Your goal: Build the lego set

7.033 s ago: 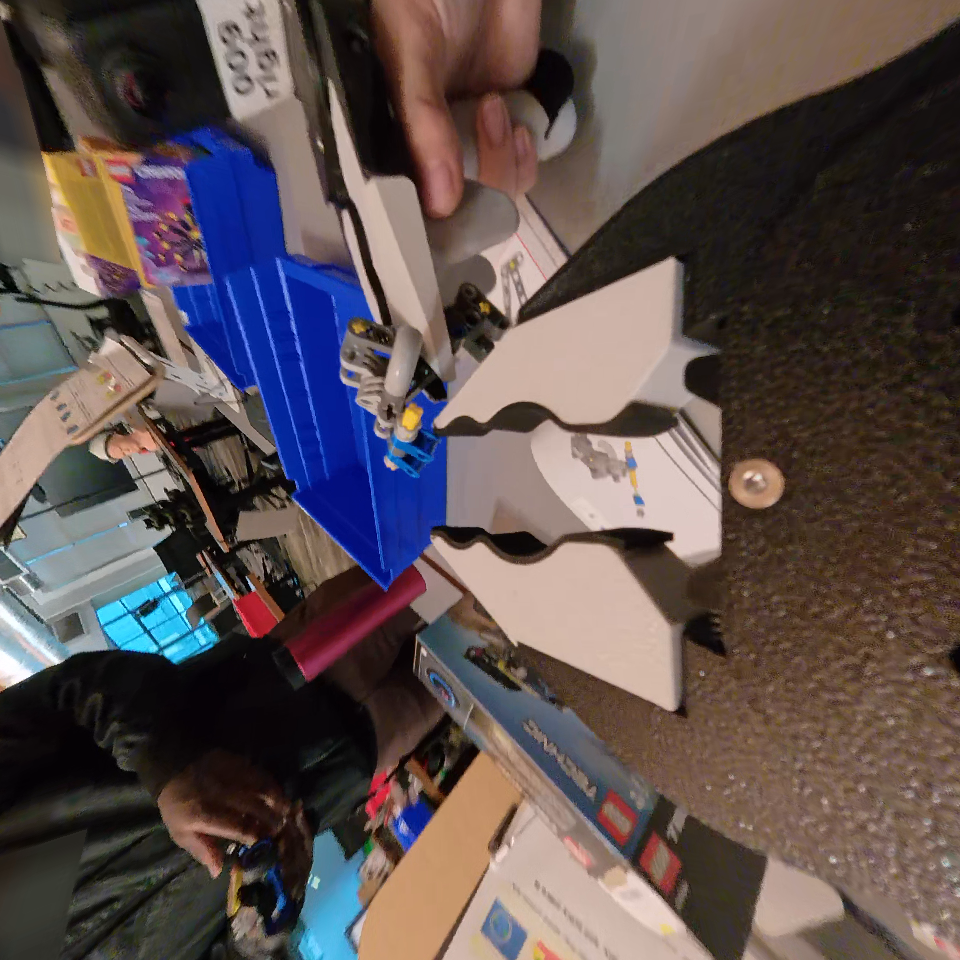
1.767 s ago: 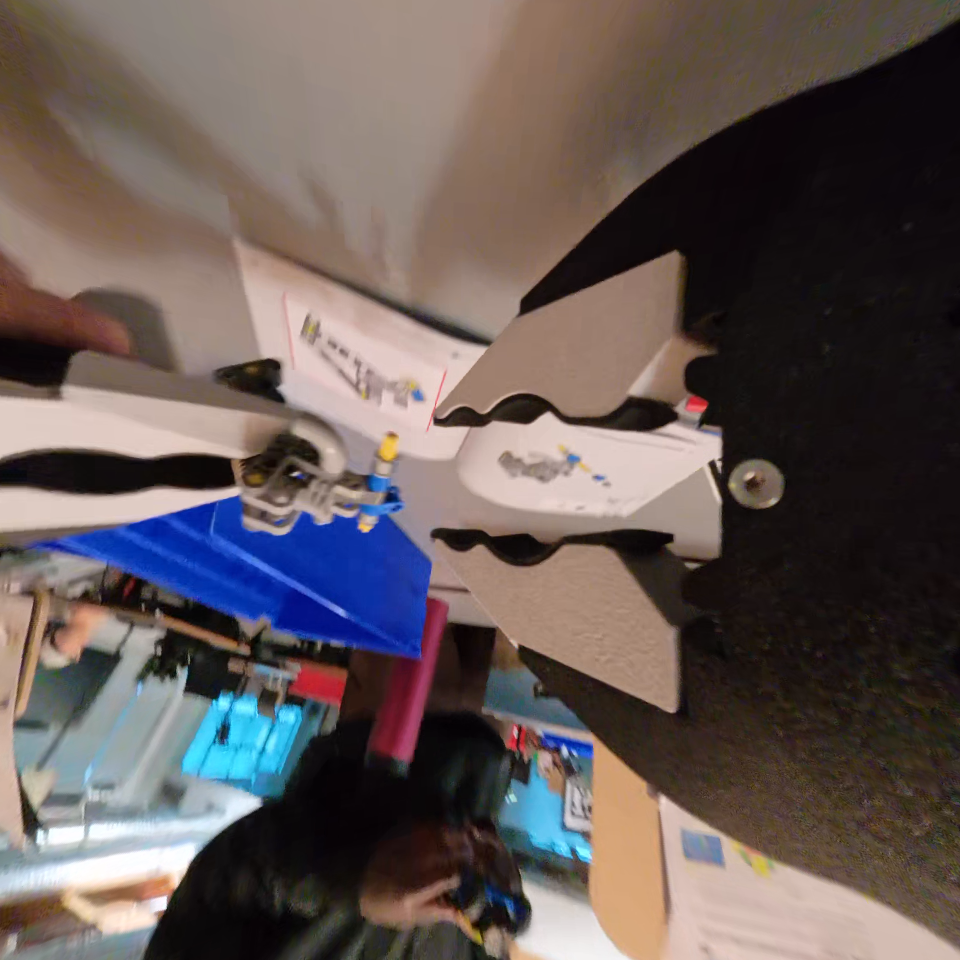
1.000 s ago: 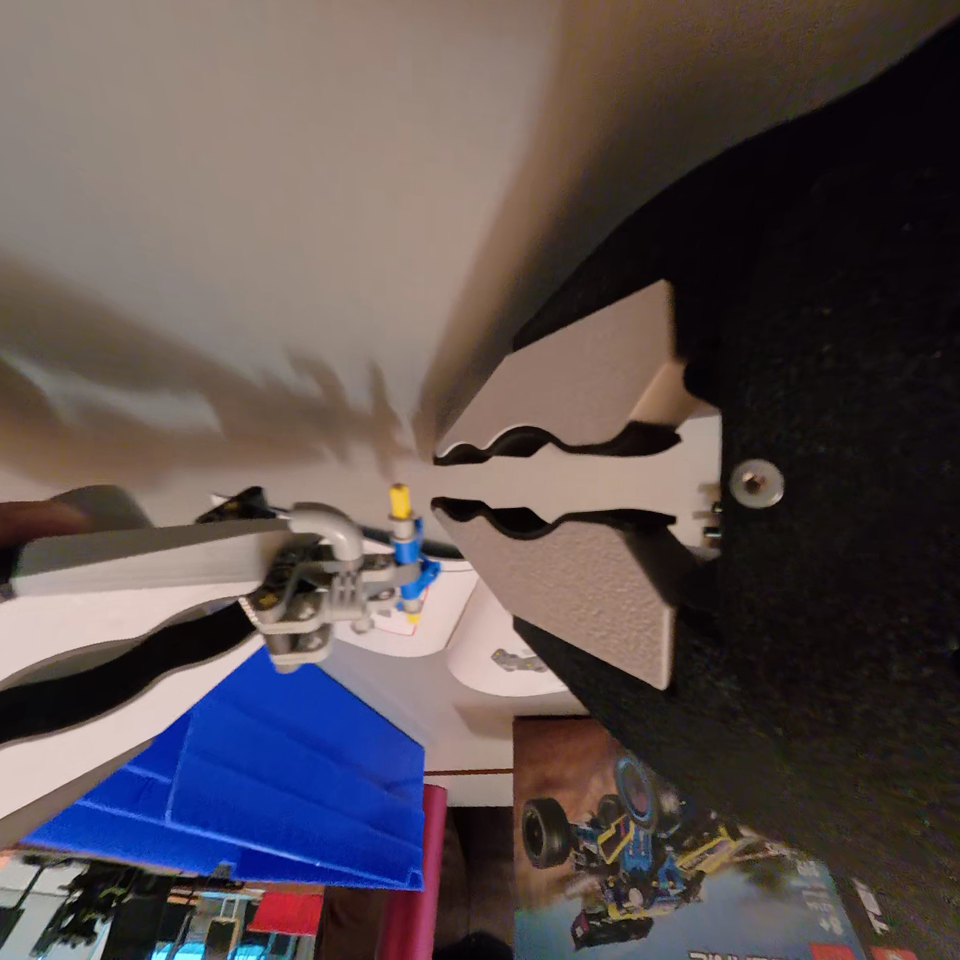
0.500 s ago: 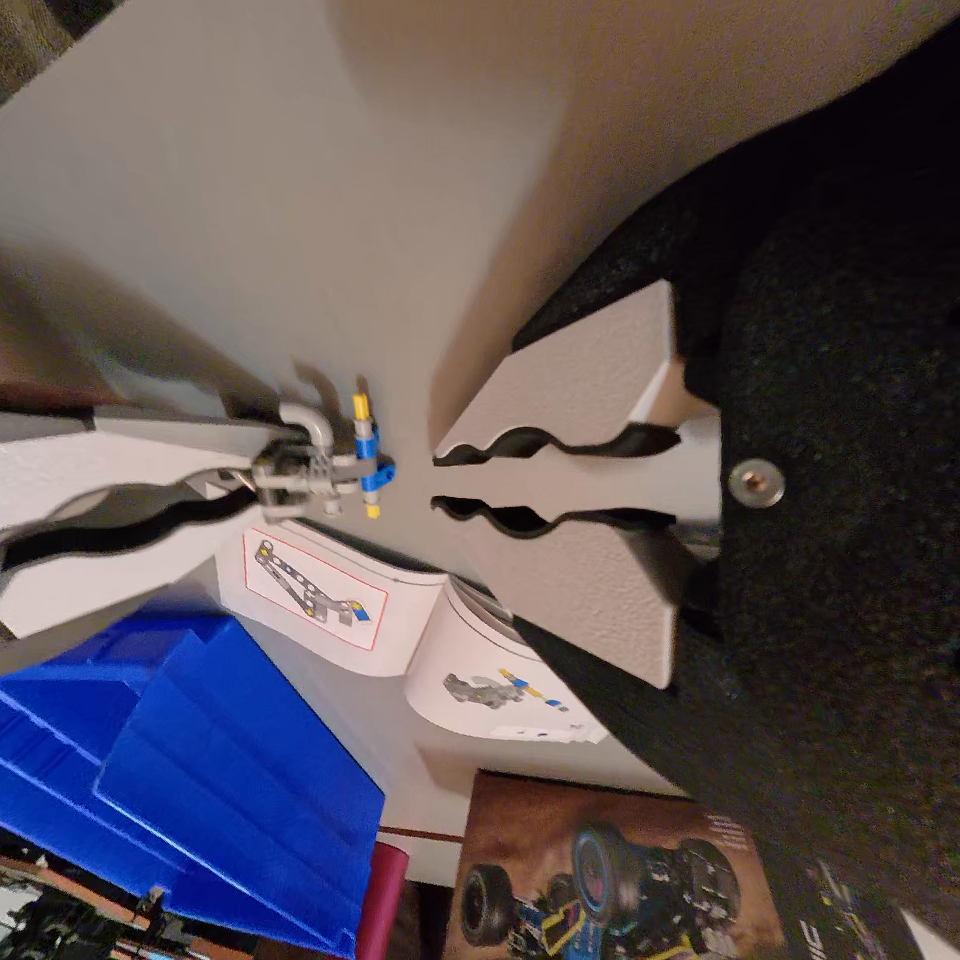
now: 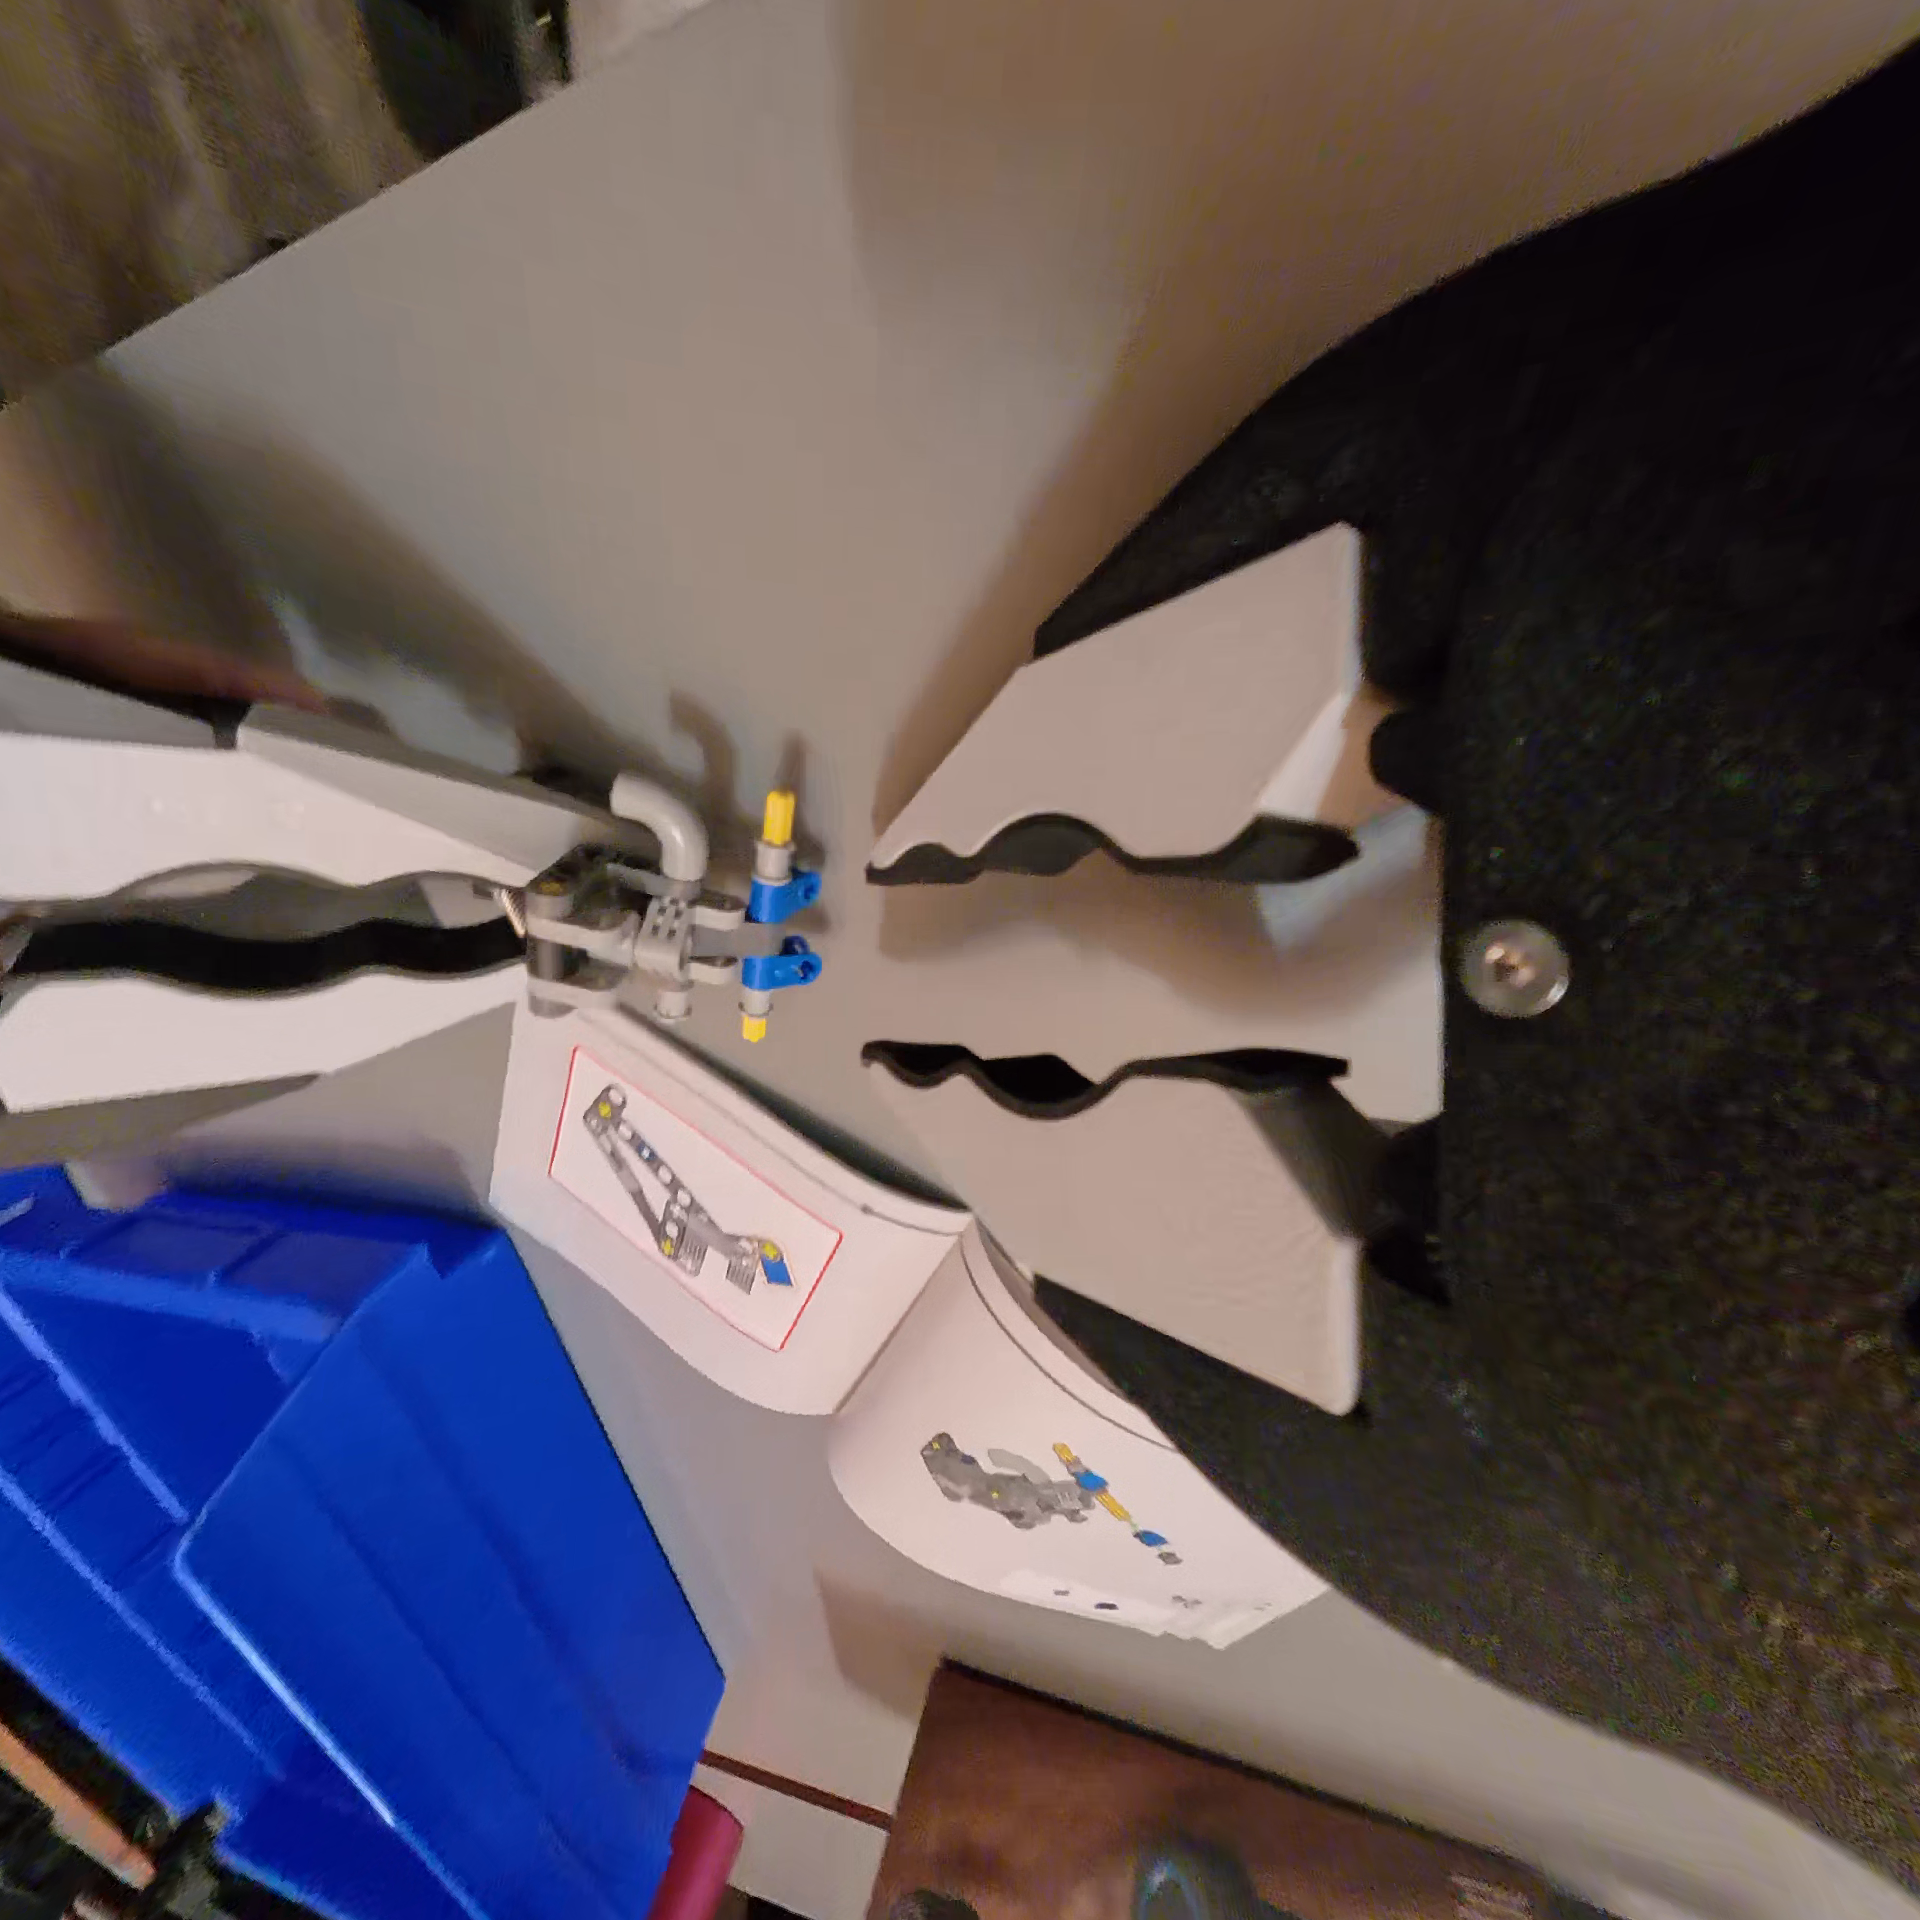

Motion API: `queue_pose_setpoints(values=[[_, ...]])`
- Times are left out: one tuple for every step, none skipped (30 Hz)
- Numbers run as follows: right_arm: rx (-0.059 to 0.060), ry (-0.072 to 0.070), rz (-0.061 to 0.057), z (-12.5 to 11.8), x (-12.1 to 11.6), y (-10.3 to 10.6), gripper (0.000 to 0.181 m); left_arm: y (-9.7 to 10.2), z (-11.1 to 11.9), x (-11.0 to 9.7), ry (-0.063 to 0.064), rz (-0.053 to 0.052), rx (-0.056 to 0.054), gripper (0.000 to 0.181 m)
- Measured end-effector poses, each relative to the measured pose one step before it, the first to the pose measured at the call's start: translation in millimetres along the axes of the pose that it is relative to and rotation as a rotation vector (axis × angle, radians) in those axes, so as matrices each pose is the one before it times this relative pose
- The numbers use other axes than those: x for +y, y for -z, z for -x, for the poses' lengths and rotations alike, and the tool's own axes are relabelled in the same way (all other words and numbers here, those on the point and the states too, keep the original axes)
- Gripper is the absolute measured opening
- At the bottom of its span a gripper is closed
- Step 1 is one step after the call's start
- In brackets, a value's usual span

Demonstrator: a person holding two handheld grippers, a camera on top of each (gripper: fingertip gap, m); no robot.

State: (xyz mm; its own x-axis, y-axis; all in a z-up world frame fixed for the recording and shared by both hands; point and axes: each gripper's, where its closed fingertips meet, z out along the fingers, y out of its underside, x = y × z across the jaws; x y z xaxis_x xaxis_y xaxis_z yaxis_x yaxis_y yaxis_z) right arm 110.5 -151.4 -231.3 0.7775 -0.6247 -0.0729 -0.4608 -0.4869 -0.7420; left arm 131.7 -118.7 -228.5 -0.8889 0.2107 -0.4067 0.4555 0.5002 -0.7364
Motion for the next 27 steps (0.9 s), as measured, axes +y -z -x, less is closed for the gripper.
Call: queue_pose_setpoints(values=[[-0.0054,-0.0283,-0.058,-0.87,-8.47,3.23,0.011,-1.0,3.71,-2.06,0.0204,-0.0036,-0.032,0.03],[0.0004,-0.0303,-0.0562,-1.76,-7.96,3.66,0.011,-0.57,3.62,-2.02,0.0106,-0.003,-0.0346,0.033],[0.0103,-0.0304,-0.0443,-3.43,-5.97,3.49,0.011,-0.08,3.65,-2.59,0.0059,-0.0068,-0.0374,0.035],[0.021,-0.0262,-0.0359,-4.82,-4.4,2.47,0.011,0.39,3.71,-3.28,0.0057,-0.011,-0.0398,0.037],[0.0176,-0.0189,-0.0274,-3.99,-3.0,1.33,0.011,0.64,3.92,-4.06,0.0056,-0.0142,-0.0417,0.038],[0.0004,-0.009,-0.0219,-0.95,-2.1,0.28,0.011,0.79,4.67,-4.61,0.0053,-0.0163,-0.0478,0.039],[-0.0072,-0.0064,-0.0258,0.81,-2.9,0.0,0.011,0.71,5.1,-4.78,0.0054,-0.0171,-0.0504,0.041],[-0.0089,-0.0128,-0.0292,1.02,-3.94,-0.09,0.011,0.63,4.1,-4.55,0.0051,-0.0167,-0.0426,0.042],[-0.0149,-0.0167,-0.0294,1.97,-4.36,-0.17,0.011,0.29,3.36,-4.22,0.0041,-0.0153,-0.0356,0.043],[-0.0196,-0.0125,-0.0276,2.84,-4.13,-0.43,0.011,0.1,2.64,-3.41,-0.0013,-0.0131,-0.0286,0.045],[-0.0137,-0.01,-0.027,2.25,-4.13,-0.47,0.011,-0.36,1.23,-2.71,-0.0067,-0.0112,-0.0181,0.045],[-0.0104,-0.0106,-0.0241,1.89,-3.66,-0.93,0.011,-0.79,0.25,-1.67,-0.0062,-0.0082,-0.0104,0.045],[-0.0197,-0.01,-0.0136,3.25,-1.96,-1.49,0.011,-1.07,-0.33,-1.09,-0.0052,-0.0047,-0.0053,0.045],[-0.0243,-0.0076,-0.0032,3.84,-0.25,-2.12,0.011,-1.07,0.38,-0.4,-0.0045,-0.002,-0.0081,0.045],[-0.0064,-0.0016,0.0112,1.31,1.88,-2.32,0.011,-0.67,2.17,0.0,-0.0067,-0.0002,-0.0162,0.042],[0.0111,0.0093,0.0303,-1.33,4.65,-2.0,0.011,-0.05,3.4,0.58,-0.0144,0.003,-0.0206,0.039],[0.0165,0.015,0.0355,-1.95,5.28,-1.21,0.011,0.26,2.59,2.05,-0.0205,0.0107,-0.0134,0.037],[0.0095,0.0107,0.0169,-0.74,2.24,-0.27,0.011,0.16,0.23,3.24,-0.0184,0.015,-0.0008,0.038],[0.002,0.0075,0.0113,0.24,1.46,-0.14,0.011,0.44,-1.48,2.97,-0.0131,0.0106,0.0055,0.039],[0.0013,0.0097,0.0181,0.47,2.39,-0.59,0.011,0.58,-1.89,3.07,-0.0192,0.011,0.0059,0.038],[0.0066,0.0126,0.0258,-0.03,3.47,-0.85,0.011,0.25,-1.43,4.55,-0.036,0.0221,0.0019,0.038],[0.0148,0.0161,0.0362,-1.29,5.04,-0.98,0.011,0.0,0.15,5.53,-0.0479,0.0288,-0.008,0.038],[0.014,0.0187,0.0477,-1.09,7.09,-1.33,0.011,0.11,1.14,4.76,-0.0472,0.0213,-0.0133,0.036],[0.0108,0.0193,0.0443,-0.56,6.64,-1.93,0.011,0.43,0.58,3.31,-0.0333,0.0117,-0.006,0.038],[0.0077,0.0188,0.0366,0.18,5.16,-2.25,0.011,0.31,-0.05,2.49,-0.0109,0.0077,0.0022,0.037],[0.006,0.0165,0.0317,0.34,4.08,-2.62,0.011,0.08,-1.0,1.21,0.0073,-0.0003,0.0114,0.037],[0.0058,0.0134,0.0315,0.34,3.59,-2.74,0.011,-0.07,-1.61,0.85,0.0149,-0.0022,0.0165,0.036]])
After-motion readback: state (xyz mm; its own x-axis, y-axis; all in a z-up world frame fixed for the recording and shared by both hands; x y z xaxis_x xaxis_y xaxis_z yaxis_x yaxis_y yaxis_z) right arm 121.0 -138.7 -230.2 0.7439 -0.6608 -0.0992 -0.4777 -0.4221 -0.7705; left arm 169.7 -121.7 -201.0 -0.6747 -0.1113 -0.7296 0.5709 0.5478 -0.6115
